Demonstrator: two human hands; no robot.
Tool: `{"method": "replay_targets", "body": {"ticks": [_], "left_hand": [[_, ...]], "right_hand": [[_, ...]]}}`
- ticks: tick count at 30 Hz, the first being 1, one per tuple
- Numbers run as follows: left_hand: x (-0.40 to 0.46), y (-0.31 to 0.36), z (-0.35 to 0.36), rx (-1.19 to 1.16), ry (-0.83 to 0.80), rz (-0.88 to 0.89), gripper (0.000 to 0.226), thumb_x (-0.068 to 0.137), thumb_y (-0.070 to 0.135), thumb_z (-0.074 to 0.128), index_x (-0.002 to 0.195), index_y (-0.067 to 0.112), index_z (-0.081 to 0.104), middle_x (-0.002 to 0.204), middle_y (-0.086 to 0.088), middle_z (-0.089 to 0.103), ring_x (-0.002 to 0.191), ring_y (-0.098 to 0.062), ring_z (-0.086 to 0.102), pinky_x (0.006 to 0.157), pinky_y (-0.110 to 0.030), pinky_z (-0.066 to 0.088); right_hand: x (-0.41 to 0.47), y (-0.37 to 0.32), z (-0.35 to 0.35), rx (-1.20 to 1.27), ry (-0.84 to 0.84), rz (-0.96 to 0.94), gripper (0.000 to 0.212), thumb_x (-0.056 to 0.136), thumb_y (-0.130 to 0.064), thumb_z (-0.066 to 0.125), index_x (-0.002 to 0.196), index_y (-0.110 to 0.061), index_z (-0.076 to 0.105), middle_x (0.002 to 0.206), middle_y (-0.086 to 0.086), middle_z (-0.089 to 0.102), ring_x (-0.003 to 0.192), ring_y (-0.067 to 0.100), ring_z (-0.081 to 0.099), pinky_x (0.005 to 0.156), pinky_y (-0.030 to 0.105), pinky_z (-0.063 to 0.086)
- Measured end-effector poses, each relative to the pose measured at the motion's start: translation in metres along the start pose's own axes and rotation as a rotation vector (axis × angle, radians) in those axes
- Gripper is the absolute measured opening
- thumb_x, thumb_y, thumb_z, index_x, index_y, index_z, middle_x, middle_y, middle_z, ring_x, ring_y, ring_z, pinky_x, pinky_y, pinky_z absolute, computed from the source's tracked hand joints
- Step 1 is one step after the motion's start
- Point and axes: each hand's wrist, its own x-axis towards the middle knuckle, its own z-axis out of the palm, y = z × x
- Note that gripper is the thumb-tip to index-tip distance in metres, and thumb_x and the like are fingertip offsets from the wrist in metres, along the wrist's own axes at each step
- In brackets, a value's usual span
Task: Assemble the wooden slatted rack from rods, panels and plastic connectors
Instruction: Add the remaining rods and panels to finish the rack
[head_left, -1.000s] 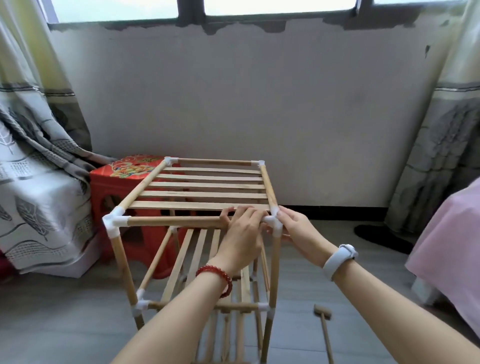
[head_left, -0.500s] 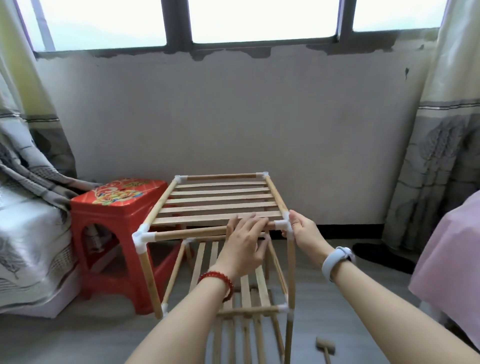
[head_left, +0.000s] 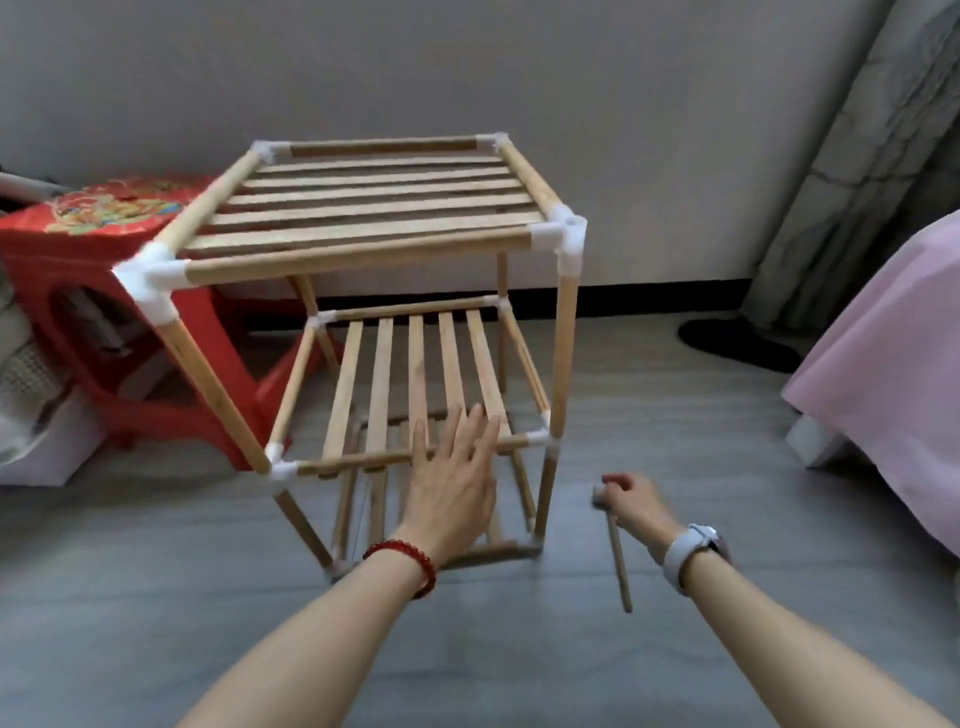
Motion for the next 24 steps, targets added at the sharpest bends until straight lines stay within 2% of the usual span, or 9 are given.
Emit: {"method": "replay_targets", "body": {"ticks": [2,6,11,15,18,20,22,23,24], "left_hand": [[0.004,-0.004,0.021,0.018,0.012,-0.039,0.064,0.095,0.038,0.035,0.149,0.024,0.004,0.158,-0.005,0.002,0.145,-0.025,-0.006,0.113,-0.058,-0.006],[0.017,-0.003,0.066,0.016,0.185,-0.088,0.065,0.085,0.039,0.051,0.142,0.021,0.027,0.147,-0.011,0.034,0.136,-0.030,0.028,0.110,-0.060,0.014],[0.024,-0.012,0.103,0.106,0.408,-0.062,0.063,0.080,0.042,0.046,0.137,0.022,0.026,0.139,-0.005,0.023,0.128,-0.026,0.026,0.107,-0.054,0.013],[0.026,-0.011,0.111,0.138,0.464,-0.068,0.063,0.079,0.041,0.049,0.136,0.023,0.028,0.139,-0.003,0.022,0.128,-0.025,0.026,0.107,-0.054,0.014],[0.025,-0.009,0.106,0.120,0.421,-0.086,0.064,0.078,0.041,0.047,0.136,0.023,0.027,0.140,-0.003,0.022,0.130,-0.025,0.025,0.108,-0.054,0.012],[0.021,-0.008,0.097,0.077,0.363,-0.088,0.068,0.077,0.042,0.047,0.138,0.023,0.025,0.142,-0.004,0.020,0.132,-0.026,0.023,0.109,-0.054,0.007],[0.016,-0.009,0.093,0.052,0.288,-0.079,0.076,0.074,0.042,0.053,0.140,0.021,0.022,0.145,-0.006,0.019,0.135,-0.028,0.019,0.109,-0.055,0.003],[0.013,-0.009,0.091,0.034,0.239,-0.076,0.080,0.073,0.041,0.057,0.142,0.021,0.022,0.147,-0.008,0.020,0.137,-0.030,0.018,0.109,-0.056,0.002],[0.010,-0.009,0.085,0.019,0.183,-0.074,0.084,0.073,0.041,0.061,0.144,0.020,0.021,0.149,-0.009,0.021,0.139,-0.031,0.017,0.109,-0.057,0.001]], "right_hand": [[0.009,0.042,0.018,-0.120,-0.013,0.084,0.025,0.092,-0.006,0.042,0.103,0.005,0.062,0.109,0.023,0.063,0.100,0.036,0.057,0.081,0.036,0.044],[0.033,0.113,0.057,-0.276,-0.043,0.241,0.033,0.094,-0.012,0.045,0.124,0.001,0.051,0.126,0.021,0.053,0.113,0.035,0.052,0.082,0.030,0.040],[0.050,0.166,0.089,-0.493,-0.002,0.321,0.039,0.095,-0.015,0.048,0.127,0.005,0.038,0.133,0.024,0.036,0.121,0.039,0.038,0.092,0.042,0.037],[0.057,0.182,0.098,-0.489,0.071,0.313,0.027,0.090,0.002,0.042,0.117,0.010,0.040,0.123,0.029,0.042,0.110,0.042,0.046,0.084,0.043,0.041],[0.061,0.171,0.096,-0.338,0.009,0.433,0.032,0.091,-0.001,0.045,0.121,0.010,0.039,0.121,0.028,0.050,0.110,0.041,0.051,0.085,0.039,0.042],[0.058,0.157,0.091,-0.197,-0.025,0.533,0.034,0.092,-0.003,0.043,0.123,0.008,0.037,0.110,0.025,0.052,0.106,0.039,0.054,0.084,0.037,0.042],[0.054,0.144,0.088,-0.055,-0.042,0.558,0.017,0.093,-0.004,0.039,0.108,0.001,0.045,0.087,0.014,0.047,0.081,0.029,0.054,0.070,0.031,0.042],[0.049,0.135,0.084,-0.037,-0.049,0.535,0.010,0.094,-0.006,0.036,0.095,-0.004,0.046,0.076,0.008,0.043,0.067,0.022,0.046,0.061,0.027,0.037],[0.045,0.127,0.077,-0.036,-0.051,0.497,0.014,0.095,-0.007,0.034,0.086,-0.006,0.044,0.069,0.005,0.038,0.059,0.018,0.038,0.055,0.025,0.032]]}}
